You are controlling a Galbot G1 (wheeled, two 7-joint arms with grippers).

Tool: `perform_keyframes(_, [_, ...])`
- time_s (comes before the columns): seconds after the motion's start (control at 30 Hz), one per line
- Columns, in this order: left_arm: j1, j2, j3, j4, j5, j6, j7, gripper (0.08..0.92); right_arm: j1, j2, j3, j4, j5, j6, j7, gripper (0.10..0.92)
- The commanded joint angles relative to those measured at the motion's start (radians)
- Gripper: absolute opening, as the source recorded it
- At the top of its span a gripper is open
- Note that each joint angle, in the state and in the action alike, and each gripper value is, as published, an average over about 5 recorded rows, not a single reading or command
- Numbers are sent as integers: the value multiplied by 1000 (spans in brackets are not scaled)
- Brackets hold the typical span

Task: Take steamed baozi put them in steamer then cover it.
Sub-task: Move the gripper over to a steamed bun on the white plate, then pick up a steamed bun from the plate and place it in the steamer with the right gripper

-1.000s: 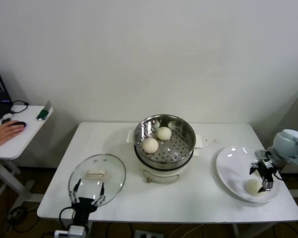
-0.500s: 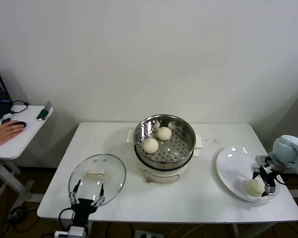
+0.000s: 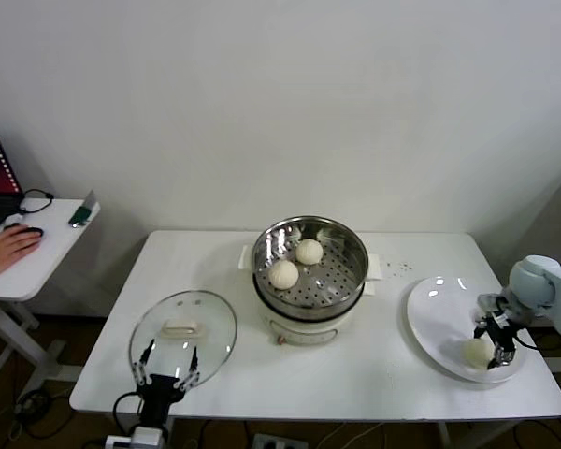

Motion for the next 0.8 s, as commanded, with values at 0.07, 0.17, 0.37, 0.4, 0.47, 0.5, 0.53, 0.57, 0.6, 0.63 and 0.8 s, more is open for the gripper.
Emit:
perform_keyframes(0.07, [1, 0, 0, 0, 2, 0, 0, 823, 56, 13, -30, -4, -5, 41, -9, 696])
perform_keyframes(0.17, [2, 1, -1, -1, 1, -1, 0, 823, 200, 42, -127, 6, -7, 117, -23, 693])
perform_keyframes(0.37, [1, -3, 2, -5, 2, 3, -13, 823, 597, 180, -411, 27, -19, 325, -59, 687])
perform_keyframes(0.4, [2, -4, 2, -6, 2, 4, -16, 823, 657, 212, -450, 31, -17, 365, -63, 687])
perform_keyframes(0.47, [4, -5, 0, -6, 2, 3, -17, 823, 756, 272, -509, 39, -6, 436, -67, 690])
perform_keyframes(0.5, [5, -5, -1, -7, 2, 3, -17, 823, 798, 303, -532, 45, 0, 470, -71, 691])
perform_keyframes(0.53, [7, -6, -2, -8, 1, 2, -17, 823, 834, 332, -546, 53, 5, 500, -78, 693])
perform_keyframes(0.57, [9, -6, -4, -8, 1, 1, -17, 823, 858, 355, -556, 62, 7, 525, -86, 694])
perform_keyframes(0.6, [11, -6, -5, -9, 0, 1, -17, 823, 879, 378, -558, 70, 9, 548, -95, 695])
perform_keyframes(0.63, [12, -6, -6, -9, 0, 0, -18, 823, 892, 398, -555, 77, 10, 566, -102, 695])
perform_keyframes(0.8, [13, -5, -6, -8, -1, 1, -20, 823, 913, 498, -519, 87, 22, 616, -106, 695])
